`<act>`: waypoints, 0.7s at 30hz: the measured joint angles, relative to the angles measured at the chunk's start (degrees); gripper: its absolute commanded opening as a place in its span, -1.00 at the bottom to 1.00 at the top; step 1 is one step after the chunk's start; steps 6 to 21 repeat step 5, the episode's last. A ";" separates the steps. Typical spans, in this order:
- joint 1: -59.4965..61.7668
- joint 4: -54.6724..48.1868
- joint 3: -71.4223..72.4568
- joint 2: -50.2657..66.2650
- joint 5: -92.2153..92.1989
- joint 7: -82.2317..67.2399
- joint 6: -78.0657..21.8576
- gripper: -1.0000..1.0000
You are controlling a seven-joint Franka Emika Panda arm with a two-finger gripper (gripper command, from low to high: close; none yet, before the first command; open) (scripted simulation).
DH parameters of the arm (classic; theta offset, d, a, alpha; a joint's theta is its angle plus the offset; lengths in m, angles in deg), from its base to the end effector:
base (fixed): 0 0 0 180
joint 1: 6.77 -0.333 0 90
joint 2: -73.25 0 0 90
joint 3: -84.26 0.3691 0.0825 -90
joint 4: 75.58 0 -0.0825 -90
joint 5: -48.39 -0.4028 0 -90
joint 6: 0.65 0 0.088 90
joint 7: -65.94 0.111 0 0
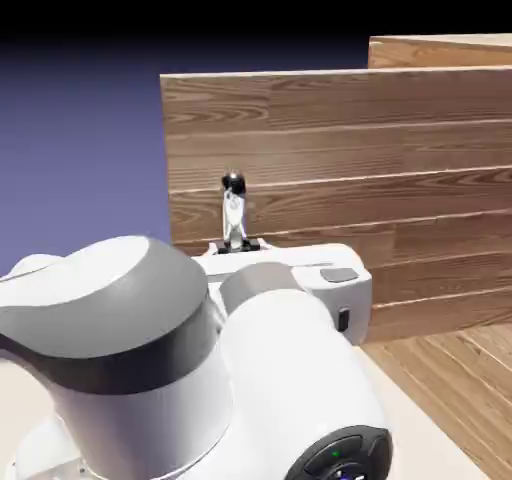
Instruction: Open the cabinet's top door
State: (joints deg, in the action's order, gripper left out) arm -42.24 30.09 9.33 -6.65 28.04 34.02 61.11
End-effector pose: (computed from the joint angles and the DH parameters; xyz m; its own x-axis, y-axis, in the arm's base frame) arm 0.1209 -0.4691 0.5386 0.7015 -0.0892 0.7071 0.7015 -0.0886 -0.7072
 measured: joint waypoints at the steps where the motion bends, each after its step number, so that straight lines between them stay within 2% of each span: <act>1: -1.51 -2.08 -0.36 -0.08 0.10 0.39 -1.45 -1.00; 5: -7.47 -10.37 -1.61 -0.41 0.28 2.09 -7.06 -1.00; 21: -7.47 -10.37 -1.61 -0.41 0.28 2.09 -7.06 -1.00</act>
